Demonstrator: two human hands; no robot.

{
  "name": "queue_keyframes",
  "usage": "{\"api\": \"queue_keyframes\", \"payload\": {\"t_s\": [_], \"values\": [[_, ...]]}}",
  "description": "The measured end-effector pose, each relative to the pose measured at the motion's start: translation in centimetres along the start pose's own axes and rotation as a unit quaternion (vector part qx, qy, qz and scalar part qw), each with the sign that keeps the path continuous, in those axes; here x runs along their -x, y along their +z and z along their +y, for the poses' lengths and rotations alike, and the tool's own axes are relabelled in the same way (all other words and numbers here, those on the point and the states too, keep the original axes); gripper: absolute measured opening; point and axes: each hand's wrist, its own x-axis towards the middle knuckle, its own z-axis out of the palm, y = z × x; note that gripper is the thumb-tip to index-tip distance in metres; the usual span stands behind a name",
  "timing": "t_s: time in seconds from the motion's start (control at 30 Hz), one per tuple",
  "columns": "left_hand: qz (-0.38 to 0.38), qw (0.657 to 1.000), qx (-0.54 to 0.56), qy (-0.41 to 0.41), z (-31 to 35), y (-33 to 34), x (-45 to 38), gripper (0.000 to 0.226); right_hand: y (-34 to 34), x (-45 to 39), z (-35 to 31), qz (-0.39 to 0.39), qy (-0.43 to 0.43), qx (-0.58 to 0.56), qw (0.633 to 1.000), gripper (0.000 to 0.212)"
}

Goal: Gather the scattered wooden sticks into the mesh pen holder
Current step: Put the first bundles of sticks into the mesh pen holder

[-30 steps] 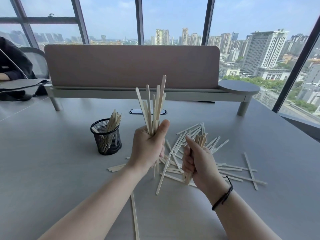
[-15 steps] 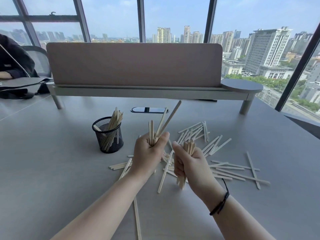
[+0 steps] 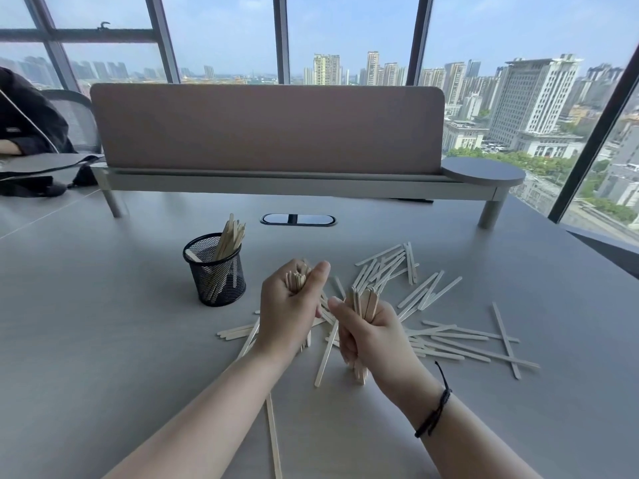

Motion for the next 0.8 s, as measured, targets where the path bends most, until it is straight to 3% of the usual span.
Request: {"api": "queue_keyframes", "payload": {"t_s": [0.27, 0.47, 0.6, 0.8], "values": [[-0.024, 0.998, 0.016, -0.050, 0.3, -0.2, 0.1, 0.068, -0.3, -0.3, 0.0, 0.026, 0.057, -0.098, 0.993, 0.057], [-0.038, 0.996, 0.040, -0.077, 1.1, -1.6, -0.7, 0.063, 2.2, -1.8, -1.2, -0.002, 0.086, -0.101, 0.991, 0.061], [0.014, 0.994, 0.083, -0.072, 2.6, -3.9, -2.9, 0.065, 6.1, -3.9, -2.4, -0.053, 0.077, -0.098, 0.991, 0.058], [0.093, 0.990, 0.103, 0.024, 7.6, -9.5, -8.8, 0.062, 11.8, -9.9, -6.4, -0.038, 0.020, -0.121, 0.992, 0.063]]}}
